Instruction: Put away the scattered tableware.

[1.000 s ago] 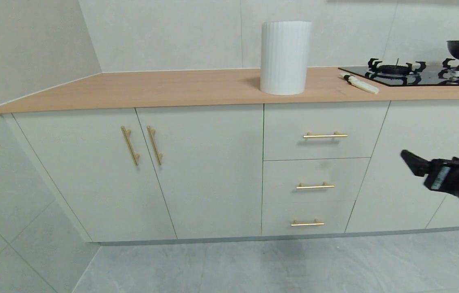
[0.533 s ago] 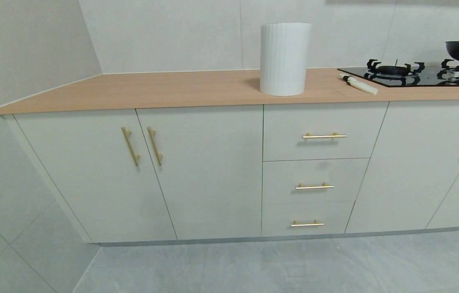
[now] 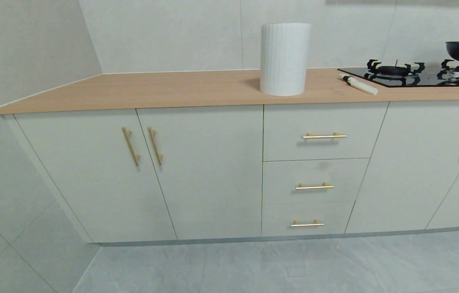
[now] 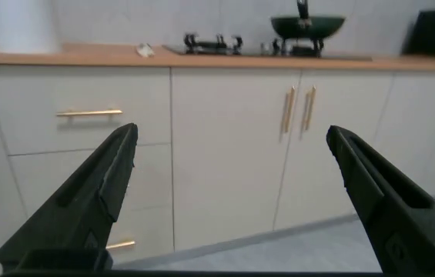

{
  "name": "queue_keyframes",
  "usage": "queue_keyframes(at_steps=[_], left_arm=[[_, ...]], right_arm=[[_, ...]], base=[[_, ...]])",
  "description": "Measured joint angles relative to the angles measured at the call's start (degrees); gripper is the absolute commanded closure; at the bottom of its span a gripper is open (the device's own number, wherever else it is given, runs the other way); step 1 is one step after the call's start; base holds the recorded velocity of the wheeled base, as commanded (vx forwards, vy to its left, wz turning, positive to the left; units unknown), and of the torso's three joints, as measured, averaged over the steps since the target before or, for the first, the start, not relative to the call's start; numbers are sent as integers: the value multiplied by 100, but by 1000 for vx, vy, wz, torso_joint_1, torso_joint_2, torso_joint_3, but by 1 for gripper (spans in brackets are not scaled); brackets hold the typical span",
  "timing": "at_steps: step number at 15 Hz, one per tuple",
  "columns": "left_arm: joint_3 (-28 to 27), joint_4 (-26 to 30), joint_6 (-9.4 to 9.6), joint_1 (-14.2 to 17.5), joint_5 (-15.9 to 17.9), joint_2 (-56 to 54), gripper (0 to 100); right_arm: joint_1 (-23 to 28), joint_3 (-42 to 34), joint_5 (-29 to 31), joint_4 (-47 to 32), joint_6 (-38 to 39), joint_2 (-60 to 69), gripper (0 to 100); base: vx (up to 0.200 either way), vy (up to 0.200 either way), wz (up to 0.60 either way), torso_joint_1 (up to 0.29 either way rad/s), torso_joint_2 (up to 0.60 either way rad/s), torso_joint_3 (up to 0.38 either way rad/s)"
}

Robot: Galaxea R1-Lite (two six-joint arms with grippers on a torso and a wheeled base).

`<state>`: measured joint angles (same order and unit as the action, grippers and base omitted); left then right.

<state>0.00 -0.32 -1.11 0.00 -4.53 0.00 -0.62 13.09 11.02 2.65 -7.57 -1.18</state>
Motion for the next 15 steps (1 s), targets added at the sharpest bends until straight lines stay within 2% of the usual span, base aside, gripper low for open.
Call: queue_keyframes(at_steps=[3, 6, 15], left_arm=[[0, 0, -1, 0, 0, 0, 0], [0, 0, 0, 0, 0, 0, 0], [0, 0, -1, 0, 0, 0, 0]], right_arm=[[16, -987, -837, 61, 486, 105, 0], [21, -1250, -1153, -302, 656, 132, 0], [21, -1309, -1189, -249, 662, 137, 0]], base=[[0, 0, 0, 0, 0, 0], [0, 0, 0, 0, 0, 0], [0, 0, 0, 0, 0, 0]])
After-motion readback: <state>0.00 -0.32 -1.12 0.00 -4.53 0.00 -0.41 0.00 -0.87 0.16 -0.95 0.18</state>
